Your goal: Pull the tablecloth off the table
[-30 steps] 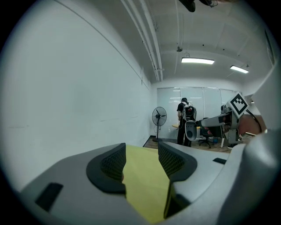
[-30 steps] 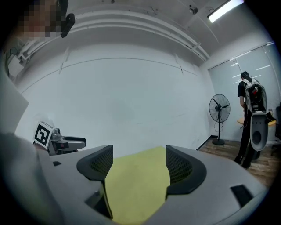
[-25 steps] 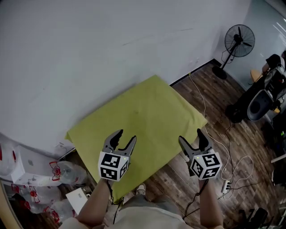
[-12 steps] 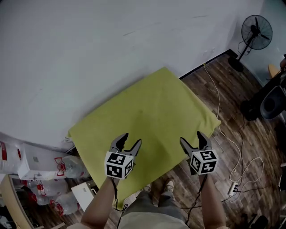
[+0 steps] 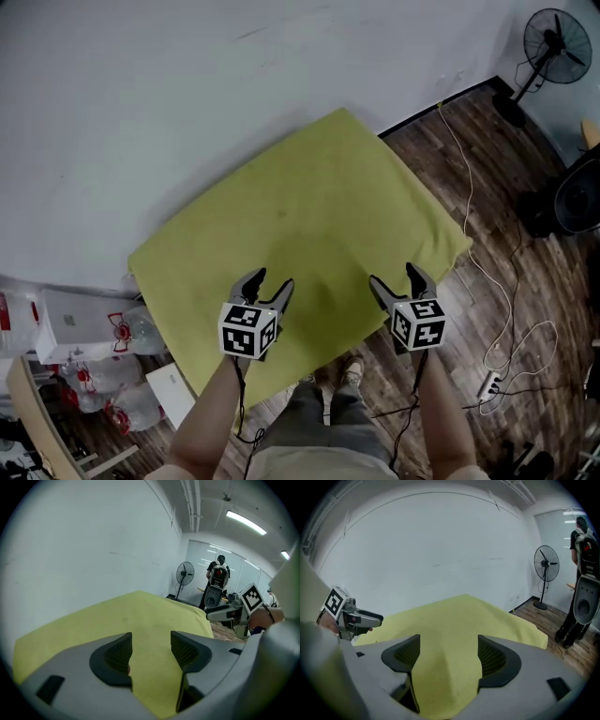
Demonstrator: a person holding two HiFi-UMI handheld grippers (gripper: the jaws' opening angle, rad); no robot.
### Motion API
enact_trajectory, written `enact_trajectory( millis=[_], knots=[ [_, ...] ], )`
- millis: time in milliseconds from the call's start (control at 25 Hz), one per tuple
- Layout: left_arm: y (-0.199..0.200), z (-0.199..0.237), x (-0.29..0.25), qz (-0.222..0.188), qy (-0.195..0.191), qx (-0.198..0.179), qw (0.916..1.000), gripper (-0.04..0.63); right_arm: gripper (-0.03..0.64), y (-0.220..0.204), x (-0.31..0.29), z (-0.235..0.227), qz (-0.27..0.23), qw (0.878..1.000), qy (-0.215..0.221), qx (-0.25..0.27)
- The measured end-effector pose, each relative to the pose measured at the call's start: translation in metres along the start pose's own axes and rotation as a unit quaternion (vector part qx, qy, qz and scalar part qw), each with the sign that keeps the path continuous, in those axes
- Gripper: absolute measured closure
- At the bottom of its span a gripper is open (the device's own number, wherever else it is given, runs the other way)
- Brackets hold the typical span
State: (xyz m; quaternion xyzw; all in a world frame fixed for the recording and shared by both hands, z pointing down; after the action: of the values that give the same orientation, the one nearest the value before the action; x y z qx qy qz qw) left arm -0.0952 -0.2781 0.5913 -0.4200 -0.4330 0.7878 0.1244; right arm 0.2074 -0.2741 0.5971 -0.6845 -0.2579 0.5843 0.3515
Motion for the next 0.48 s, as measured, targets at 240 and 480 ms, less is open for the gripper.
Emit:
enact_trajectory(
  millis=[240,480],
  knots=[
    [-0.021,0.014,-0.030,0.010,0.013,0.029,0.9994,0.336,0.233,-0.022,-0.028,-0.021,0.022,1.000,-0.014,-0.004],
    [-0.044,0.026,-0.052,0.061,0.033,0.038,0.9968,0.316,0.232,-0.040,-0.050,-0.030,0.044,0.998,-0.043,-0.005]
  ],
)
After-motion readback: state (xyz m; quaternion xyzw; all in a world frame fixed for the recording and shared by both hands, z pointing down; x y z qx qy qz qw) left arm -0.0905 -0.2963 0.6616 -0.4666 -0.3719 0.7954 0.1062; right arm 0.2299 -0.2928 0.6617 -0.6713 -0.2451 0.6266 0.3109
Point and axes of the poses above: the fingertips, and each gripper's own axes: x backward along the fingers, z to its left, y out of its top, the point moved 8 cm from there along x, backward along the fingers, and after that the axes turned 10 degrees about -y, right-handed, at the moved point
